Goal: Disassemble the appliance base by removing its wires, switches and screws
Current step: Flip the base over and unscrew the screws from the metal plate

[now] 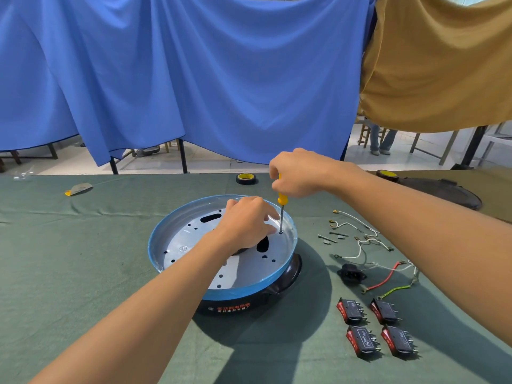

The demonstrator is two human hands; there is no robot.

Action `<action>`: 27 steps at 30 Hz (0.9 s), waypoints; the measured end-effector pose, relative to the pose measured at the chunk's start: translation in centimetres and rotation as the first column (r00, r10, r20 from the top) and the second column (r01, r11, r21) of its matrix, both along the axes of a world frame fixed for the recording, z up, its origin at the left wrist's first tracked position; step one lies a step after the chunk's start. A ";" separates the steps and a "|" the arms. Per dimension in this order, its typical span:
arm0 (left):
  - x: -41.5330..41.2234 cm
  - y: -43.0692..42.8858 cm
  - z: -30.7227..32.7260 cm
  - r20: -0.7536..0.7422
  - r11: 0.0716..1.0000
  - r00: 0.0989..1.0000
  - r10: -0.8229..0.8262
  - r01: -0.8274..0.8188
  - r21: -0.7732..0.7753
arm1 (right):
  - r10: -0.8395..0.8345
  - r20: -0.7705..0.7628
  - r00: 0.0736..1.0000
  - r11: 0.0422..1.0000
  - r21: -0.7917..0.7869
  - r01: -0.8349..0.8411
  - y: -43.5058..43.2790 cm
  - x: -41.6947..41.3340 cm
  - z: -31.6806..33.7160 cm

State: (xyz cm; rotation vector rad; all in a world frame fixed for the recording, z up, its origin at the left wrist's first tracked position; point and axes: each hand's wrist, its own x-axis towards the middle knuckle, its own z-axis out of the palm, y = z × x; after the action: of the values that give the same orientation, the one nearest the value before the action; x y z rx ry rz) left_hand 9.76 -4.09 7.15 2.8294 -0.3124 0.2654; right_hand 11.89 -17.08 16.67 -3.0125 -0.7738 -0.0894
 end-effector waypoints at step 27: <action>0.8 -1.6 -0.9 0.010 0.998 1.000 -0.005 0.004 0.061 | 0.055 0.029 0.998 0.781 0.621 -0.061 -7.0 -0.6 -2.4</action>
State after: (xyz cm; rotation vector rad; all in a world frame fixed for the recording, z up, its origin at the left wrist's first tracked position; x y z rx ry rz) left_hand 10.59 -5.71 6.28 2.8883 -0.3345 0.2737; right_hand 11.29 -24.10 14.23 -2.3534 -0.6666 -0.2951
